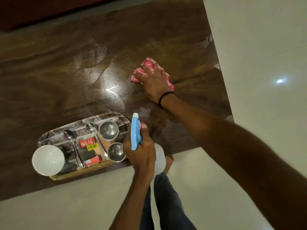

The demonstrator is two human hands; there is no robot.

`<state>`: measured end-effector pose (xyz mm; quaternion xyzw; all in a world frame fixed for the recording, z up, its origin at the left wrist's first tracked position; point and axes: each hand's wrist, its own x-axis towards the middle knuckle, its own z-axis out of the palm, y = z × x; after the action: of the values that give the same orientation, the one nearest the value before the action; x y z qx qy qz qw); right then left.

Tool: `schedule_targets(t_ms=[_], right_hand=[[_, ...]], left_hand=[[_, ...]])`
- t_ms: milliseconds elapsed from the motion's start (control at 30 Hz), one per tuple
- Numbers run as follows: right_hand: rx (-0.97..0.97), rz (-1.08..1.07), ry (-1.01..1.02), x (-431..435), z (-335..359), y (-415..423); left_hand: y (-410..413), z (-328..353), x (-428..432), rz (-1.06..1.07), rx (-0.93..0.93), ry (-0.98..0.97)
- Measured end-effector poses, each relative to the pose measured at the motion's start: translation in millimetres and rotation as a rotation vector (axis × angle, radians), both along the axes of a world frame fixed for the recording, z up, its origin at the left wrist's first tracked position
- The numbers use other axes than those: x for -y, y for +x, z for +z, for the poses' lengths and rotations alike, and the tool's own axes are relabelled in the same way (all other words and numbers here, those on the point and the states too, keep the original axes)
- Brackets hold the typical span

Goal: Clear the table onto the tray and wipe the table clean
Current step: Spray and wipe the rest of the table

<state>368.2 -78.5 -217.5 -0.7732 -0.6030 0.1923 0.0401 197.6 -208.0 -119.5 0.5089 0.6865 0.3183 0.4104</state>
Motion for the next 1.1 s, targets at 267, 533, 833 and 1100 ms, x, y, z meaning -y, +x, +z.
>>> schedule_targets(t_ms=[267,533,833,1100], right_hand=[[0.006,0.453,0.064,147,-9,-15],[-0.014,0.237,0.032,144,-9,-65],[-0.077,-0.021,-0.018,177,7,-21],[0.021,0.198,0.054,246,-3,-11]], left_hand=[[-4,9,11,0.015,-0.012,0.003],[-1,8,16,0.006,-0.053,0.115],[1,-7,35,0.019,-0.059,0.038],[-10,-5,42,0.031,-0.044,0.024]])
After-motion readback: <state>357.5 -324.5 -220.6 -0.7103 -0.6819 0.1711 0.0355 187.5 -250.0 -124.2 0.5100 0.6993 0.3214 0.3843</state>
